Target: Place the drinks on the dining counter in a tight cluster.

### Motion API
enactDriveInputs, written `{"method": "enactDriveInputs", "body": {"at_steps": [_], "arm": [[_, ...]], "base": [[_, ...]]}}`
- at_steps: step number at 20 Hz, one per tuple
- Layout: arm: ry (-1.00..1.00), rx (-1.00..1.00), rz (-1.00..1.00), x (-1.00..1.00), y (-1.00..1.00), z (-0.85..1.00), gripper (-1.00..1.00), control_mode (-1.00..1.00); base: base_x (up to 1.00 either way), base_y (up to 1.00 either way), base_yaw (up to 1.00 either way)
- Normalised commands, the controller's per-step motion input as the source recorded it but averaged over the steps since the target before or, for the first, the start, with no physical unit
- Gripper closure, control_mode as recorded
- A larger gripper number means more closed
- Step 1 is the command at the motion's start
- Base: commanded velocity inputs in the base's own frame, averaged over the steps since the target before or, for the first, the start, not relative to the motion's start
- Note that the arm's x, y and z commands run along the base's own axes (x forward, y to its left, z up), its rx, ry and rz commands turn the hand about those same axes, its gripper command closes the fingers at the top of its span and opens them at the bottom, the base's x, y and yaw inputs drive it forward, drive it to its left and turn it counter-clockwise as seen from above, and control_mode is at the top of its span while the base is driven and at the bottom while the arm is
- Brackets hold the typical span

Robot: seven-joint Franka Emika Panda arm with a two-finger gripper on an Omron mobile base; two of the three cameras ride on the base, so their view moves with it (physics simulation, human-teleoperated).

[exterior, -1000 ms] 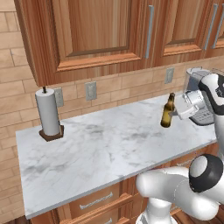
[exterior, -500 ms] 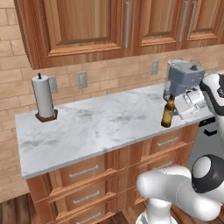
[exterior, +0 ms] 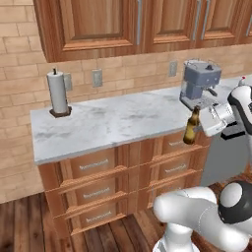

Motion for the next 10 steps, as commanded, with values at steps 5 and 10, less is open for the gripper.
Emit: {"method": "enactDriveInputs", "body": {"at_steps": [5, 10], "arm": [[0.00, 0.00, 0.00, 0.00, 0.00, 0.00, 1.00, 1.00], [0.00, 0.00, 0.00, 0.00, 0.00, 0.00, 1.00, 1.00]], "base": [[-0.02, 0.76, 0.78], [0.00, 0.54, 0.93]]}}
